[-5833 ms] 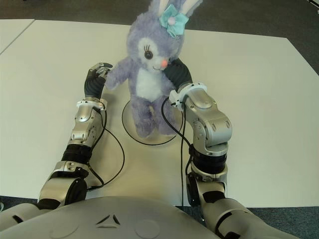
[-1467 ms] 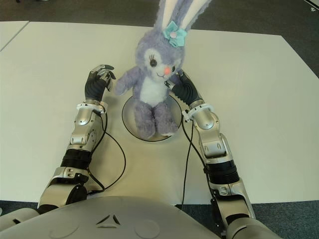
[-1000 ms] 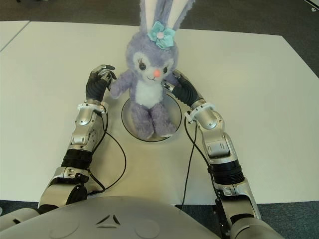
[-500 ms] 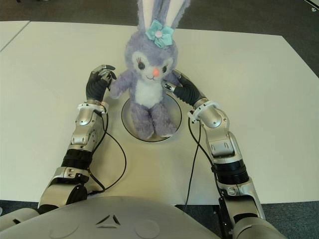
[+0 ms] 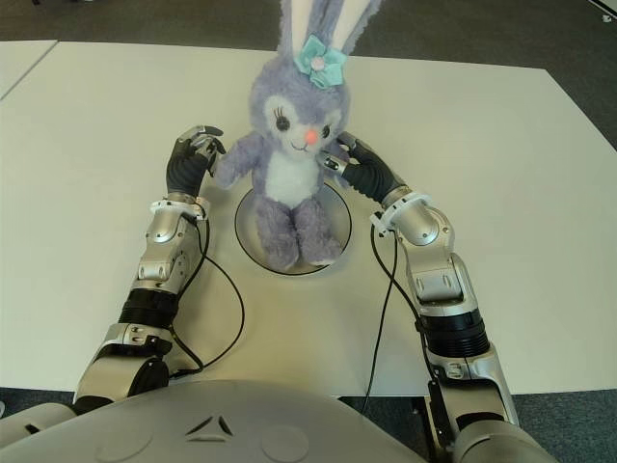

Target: Put the doll into the plate.

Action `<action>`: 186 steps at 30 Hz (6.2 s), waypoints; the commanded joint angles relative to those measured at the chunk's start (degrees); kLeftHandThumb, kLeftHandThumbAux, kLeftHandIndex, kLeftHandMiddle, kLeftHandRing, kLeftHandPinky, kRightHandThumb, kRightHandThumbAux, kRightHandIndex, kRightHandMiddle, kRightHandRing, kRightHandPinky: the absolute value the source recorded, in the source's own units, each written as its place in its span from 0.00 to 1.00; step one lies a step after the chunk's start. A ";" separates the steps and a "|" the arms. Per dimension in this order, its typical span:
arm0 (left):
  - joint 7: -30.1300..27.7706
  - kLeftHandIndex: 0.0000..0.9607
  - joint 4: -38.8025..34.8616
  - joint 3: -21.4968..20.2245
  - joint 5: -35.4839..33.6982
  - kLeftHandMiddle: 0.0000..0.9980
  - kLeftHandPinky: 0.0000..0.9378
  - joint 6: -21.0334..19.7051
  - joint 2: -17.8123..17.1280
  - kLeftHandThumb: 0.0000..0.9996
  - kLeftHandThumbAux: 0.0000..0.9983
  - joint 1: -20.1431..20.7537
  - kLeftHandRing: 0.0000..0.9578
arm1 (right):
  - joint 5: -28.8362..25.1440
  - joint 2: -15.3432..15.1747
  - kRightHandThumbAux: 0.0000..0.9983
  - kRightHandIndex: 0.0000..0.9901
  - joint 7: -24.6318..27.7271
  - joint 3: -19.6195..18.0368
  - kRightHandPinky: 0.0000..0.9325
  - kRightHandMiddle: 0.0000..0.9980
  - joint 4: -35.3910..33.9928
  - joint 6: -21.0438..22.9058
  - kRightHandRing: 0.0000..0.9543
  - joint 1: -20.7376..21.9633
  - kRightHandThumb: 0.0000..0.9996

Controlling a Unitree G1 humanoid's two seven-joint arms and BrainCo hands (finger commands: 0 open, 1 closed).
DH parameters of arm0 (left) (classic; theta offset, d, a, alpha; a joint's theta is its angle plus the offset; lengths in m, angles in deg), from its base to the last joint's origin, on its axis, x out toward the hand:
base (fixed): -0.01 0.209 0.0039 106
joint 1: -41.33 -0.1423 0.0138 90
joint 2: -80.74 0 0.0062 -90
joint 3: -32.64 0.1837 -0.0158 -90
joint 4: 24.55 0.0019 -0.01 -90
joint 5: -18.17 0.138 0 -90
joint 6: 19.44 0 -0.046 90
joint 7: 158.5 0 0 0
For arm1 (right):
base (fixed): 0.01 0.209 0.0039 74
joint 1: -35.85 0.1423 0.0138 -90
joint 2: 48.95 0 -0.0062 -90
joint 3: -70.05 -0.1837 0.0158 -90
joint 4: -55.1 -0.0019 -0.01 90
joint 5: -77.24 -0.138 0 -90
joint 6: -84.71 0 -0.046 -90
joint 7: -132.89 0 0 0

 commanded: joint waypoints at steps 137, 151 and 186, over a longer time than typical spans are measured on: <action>0.37 0.46 5.94 -1.27 -0.38 0.89 0.93 0.28 1.08 0.71 0.71 -4.05 0.93 | -24.59 5.44 0.71 0.06 -10.79 -25.10 0.34 0.15 10.20 10.45 0.24 2.12 0.49; 0.43 0.46 6.06 -1.15 -0.24 0.89 0.93 0.65 1.21 0.71 0.71 -4.34 0.93 | -26.12 6.07 0.71 0.07 -11.12 -25.00 0.35 0.17 9.85 11.04 0.25 0.99 0.47; 0.73 0.46 5.48 -1.12 0.09 0.89 0.93 -0.07 1.03 0.71 0.71 -4.73 0.93 | -36.24 3.59 0.42 0.00 1.36 -22.40 0.04 0.00 1.21 15.40 0.00 -2.96 0.18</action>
